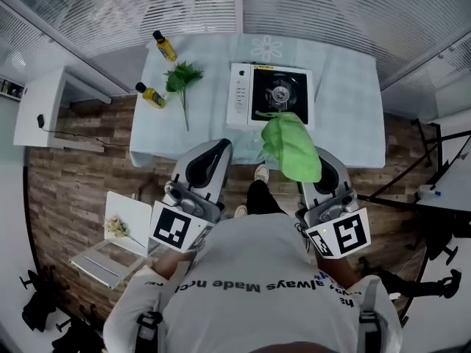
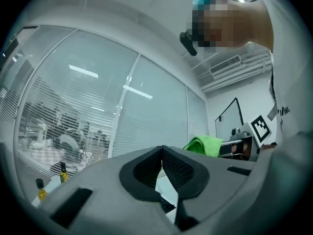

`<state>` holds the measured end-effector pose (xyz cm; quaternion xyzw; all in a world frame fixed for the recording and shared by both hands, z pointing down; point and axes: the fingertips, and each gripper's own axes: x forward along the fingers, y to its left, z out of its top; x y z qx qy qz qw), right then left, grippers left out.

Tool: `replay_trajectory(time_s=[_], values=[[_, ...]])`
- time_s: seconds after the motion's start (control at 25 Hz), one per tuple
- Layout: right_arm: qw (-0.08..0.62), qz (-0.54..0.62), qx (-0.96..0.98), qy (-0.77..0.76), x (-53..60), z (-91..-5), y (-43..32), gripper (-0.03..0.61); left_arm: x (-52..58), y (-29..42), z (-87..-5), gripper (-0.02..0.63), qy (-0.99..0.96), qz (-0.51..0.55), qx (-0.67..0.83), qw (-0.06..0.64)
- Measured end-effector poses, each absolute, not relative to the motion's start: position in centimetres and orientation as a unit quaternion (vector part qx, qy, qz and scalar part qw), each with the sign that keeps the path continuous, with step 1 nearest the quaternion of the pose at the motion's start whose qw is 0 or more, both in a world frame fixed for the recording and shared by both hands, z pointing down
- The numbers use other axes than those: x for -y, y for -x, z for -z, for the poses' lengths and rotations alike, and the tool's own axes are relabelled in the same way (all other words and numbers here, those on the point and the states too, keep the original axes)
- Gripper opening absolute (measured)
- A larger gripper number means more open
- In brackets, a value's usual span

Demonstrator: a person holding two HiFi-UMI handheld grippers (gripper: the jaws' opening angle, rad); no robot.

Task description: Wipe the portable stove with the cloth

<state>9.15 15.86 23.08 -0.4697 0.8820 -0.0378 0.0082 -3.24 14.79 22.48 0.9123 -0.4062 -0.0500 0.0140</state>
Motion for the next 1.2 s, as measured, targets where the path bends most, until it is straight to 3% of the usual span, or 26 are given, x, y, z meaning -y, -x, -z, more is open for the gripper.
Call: replay_trajectory(time_s=[0.56, 1.2], values=[[0.016, 0.026, -0.889, 0.457, -2.6, -22.4, -15.7, 0.023, -1.9, -3.2, -22.1, 0.012, -0.91, 0.044, 0.413, -0.004], [0.006, 0.029, -0.889, 0.456, 5.0, -22.2, -10.1, 0.023, 5.5, 1.9, -22.8, 0.012, -0.911, 0.037, 0.411, 0.014]])
